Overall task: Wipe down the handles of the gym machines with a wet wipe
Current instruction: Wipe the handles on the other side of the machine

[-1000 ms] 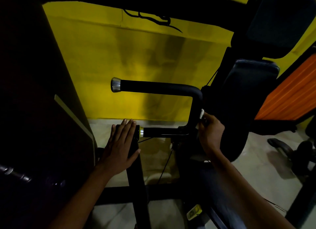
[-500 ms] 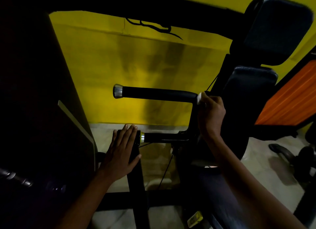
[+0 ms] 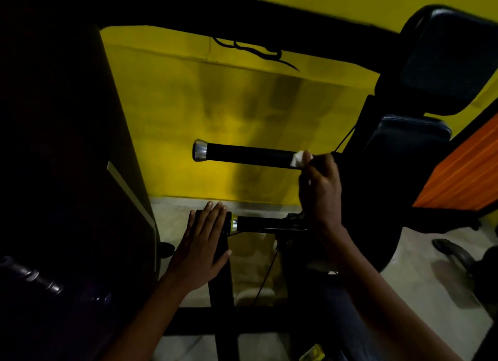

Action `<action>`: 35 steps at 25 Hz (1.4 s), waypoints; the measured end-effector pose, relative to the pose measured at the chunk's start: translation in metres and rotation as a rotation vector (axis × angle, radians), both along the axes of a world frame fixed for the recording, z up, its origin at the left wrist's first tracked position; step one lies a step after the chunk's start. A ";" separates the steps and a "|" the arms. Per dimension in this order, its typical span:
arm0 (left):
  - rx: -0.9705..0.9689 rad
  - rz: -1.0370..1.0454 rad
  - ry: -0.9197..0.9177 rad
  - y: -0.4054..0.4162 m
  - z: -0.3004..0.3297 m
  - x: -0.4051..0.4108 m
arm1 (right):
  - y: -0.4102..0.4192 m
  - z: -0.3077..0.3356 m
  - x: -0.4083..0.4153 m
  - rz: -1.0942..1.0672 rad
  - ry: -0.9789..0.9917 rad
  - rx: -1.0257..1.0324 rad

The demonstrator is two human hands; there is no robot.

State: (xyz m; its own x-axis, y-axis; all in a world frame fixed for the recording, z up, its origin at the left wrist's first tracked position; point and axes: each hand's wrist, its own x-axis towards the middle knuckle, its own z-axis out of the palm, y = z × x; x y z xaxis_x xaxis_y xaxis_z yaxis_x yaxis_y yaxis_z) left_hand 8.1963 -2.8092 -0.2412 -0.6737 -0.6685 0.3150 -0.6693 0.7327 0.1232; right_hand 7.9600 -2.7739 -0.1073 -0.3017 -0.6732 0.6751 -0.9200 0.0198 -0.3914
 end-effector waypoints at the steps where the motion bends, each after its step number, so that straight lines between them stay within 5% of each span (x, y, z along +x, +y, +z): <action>1: 0.000 0.000 -0.013 0.000 0.000 0.001 | 0.000 -0.002 0.005 0.033 0.074 0.005; 3: -0.002 0.002 -0.030 0.000 0.001 0.002 | 0.002 -0.007 -0.001 0.071 0.114 0.000; 6: -0.004 0.001 -0.021 0.000 0.002 0.002 | 0.000 -0.003 -0.005 0.017 -0.077 -0.043; 28: 0.128 -0.144 0.049 -0.010 0.004 0.022 | -0.022 0.010 0.017 0.151 0.251 -0.026; 35: 0.155 -0.167 0.020 -0.017 0.005 0.029 | -0.034 0.009 0.038 0.336 0.369 0.068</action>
